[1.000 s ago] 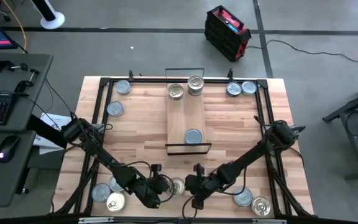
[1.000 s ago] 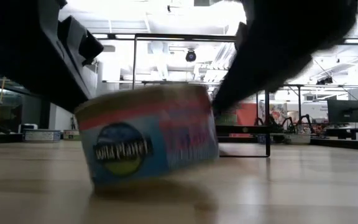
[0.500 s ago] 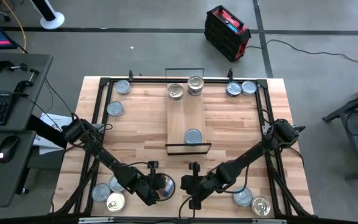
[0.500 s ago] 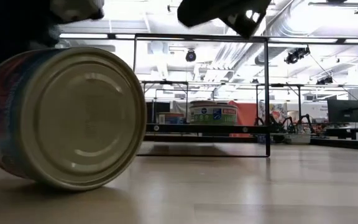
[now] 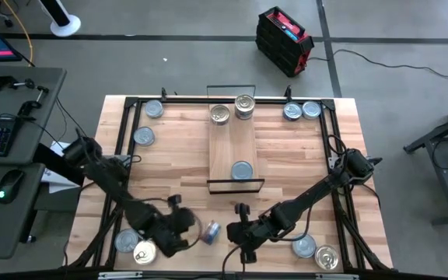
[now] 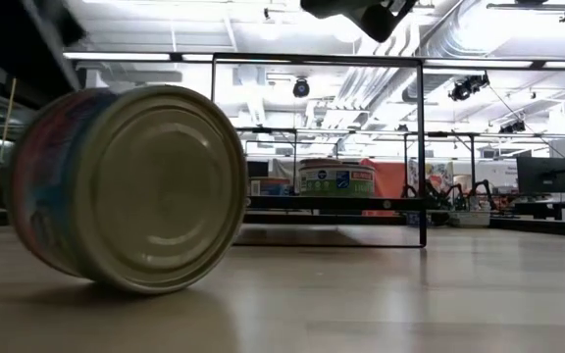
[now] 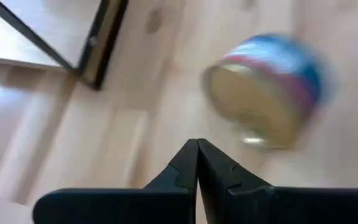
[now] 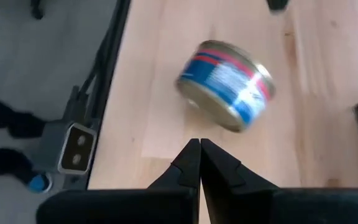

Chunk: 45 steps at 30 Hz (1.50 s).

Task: Stack canned seafood by type on shelf
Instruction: Stack the blue pink tuna can on top of the other blue pink tuna can on the shelf

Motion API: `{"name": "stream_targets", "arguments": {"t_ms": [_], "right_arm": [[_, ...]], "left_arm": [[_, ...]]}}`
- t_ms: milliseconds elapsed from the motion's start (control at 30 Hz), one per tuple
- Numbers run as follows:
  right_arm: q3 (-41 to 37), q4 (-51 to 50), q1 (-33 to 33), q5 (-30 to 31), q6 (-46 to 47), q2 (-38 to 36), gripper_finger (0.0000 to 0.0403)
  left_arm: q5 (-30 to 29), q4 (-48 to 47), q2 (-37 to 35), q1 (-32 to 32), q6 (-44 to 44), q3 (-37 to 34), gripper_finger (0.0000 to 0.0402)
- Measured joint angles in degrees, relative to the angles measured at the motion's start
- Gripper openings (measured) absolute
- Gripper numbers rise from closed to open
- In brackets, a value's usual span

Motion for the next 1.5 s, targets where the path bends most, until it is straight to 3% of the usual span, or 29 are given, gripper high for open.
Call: {"name": "stream_targets", "arguments": {"t_ms": [200, 333, 500, 800, 900, 1333, 1500], "right_arm": [[0.73, 3.42, -1.81, -2.84, -3.61, 0.0, 0.0], [2.64, 5.87, -4.33, -5.01, -10.7, 0.0, 0.0002], [4.0, 5.99, -7.7, -11.37, -18.56, 0.0, 0.0052], [3.91, 4.46, -9.26, -14.39, -27.23, 1.8, 0.0241], [3.91, 4.35, -9.14, -16.1, -30.92, 3.94, 0.0279], [3.91, 4.55, -10.72, -14.02, -44.36, 6.32, 0.0293], [3.91, 4.73, -11.81, -15.94, -47.17, 7.02, 0.0293]], "left_arm": [[-2.98, -0.3, -0.8, -8.57, -18.69, 0.0, 0.0], [-7.52, -0.29, -0.8, -13.17, -32.01, 0.0, 0.0], [-10.26, -0.34, -0.8, -14.52, -39.62, 0.0, 0.0], [-10.31, -0.35, -0.8, -12.24, -39.94, 0.0, 0.0], [-10.26, -0.51, -0.78, -11.23, -39.69, 0.0, 0.0], [-8.36, -0.45, -0.78, -9.13, -39.69, 0.0, 0.0], [-8.31, -0.23, -0.75, -8.78, -40.23, 0.0, 0.0]]}}
